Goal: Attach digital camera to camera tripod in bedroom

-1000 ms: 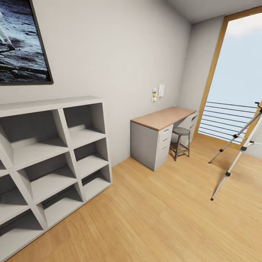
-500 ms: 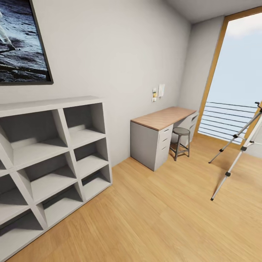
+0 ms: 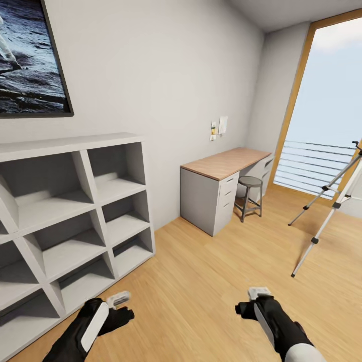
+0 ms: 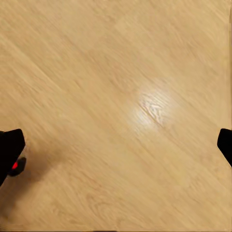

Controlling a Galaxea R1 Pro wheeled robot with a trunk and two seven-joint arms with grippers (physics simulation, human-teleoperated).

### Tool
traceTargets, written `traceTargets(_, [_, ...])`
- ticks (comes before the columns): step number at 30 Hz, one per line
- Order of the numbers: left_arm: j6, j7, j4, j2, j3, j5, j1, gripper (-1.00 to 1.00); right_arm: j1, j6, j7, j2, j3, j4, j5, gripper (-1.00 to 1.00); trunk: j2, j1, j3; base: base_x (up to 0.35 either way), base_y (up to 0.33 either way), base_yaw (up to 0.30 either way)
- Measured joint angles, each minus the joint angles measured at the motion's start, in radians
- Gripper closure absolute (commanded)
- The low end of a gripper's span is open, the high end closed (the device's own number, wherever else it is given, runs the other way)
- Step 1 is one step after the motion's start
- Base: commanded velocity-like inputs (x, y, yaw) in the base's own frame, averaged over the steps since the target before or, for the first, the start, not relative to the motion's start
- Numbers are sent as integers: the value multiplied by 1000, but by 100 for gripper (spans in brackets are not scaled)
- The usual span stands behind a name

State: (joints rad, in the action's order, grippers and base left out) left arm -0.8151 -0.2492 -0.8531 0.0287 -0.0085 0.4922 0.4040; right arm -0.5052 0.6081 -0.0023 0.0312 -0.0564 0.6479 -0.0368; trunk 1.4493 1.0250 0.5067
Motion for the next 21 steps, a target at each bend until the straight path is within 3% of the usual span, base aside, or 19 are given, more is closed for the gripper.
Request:
traceTargets(1, [18, 0, 58, -15, -3, -2, 54, -100, -9, 52, 1, -17, 1, 78, 30, -100, 0, 0, 0, 0, 0, 0])
traceTargets(3, [45, 2, 95, -32, -7, -8, 94, -100, -15, 109, 1, -43, 6, 177, 64, -100, 0, 0, 0, 0, 0, 0])
traceTargets(4, [69, 3, 116, -44, -13, -12, 118, -100, -19, 151, 1, -69, 9, 256, 92, -100, 0, 0, 0, 0, 0, 0])
traceTargets(9, [106, 3, 143, -58, -48, -19, 147, -100, -22, 223, 2, -126, 12, 363, 126, -100, 0, 0, 0, 0, 0, 0])
traceTargets(16, [183, -2, 149, -67, -95, -21, 160, -100, -23, 273, 7, -152, 12, 400, 140, -100, 0, 0, 0, 0, 0, 0])
traceTargets(21, [200, -7, 100, -70, -99, -15, 161, -100, -23, 275, 8, -155, 12, 388, 139, -100, 0, 0, 0, 0, 0, 0])
